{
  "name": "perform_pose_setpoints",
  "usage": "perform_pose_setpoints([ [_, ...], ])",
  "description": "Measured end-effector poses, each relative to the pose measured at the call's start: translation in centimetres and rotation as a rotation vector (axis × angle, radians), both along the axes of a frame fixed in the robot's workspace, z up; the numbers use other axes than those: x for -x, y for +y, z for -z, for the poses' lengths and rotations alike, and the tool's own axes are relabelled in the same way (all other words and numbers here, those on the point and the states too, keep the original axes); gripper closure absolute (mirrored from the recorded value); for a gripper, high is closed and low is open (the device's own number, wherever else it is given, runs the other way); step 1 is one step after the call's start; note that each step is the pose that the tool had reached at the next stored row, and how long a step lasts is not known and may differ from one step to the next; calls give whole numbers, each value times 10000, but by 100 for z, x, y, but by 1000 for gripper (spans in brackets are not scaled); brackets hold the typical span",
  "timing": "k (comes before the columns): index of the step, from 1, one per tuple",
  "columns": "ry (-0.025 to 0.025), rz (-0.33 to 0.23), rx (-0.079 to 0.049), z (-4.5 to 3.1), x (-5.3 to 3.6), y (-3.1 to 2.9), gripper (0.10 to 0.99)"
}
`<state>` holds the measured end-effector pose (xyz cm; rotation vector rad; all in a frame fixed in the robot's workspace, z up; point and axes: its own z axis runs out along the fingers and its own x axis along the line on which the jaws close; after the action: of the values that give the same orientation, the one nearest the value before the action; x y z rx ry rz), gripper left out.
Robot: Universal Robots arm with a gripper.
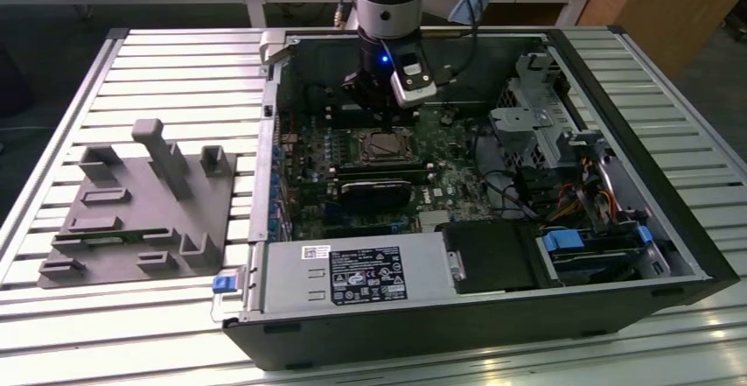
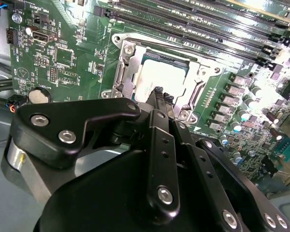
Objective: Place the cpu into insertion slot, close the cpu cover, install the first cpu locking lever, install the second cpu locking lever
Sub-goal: 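Install the second cpu locking lever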
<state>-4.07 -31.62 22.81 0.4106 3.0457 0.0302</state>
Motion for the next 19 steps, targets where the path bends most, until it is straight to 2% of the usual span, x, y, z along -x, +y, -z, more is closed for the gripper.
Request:
perform_pose_setpoints([
  [6,-1,1,0,1,0,-32,980],
  [19,-2,5,-1,1,-1,-219,980],
])
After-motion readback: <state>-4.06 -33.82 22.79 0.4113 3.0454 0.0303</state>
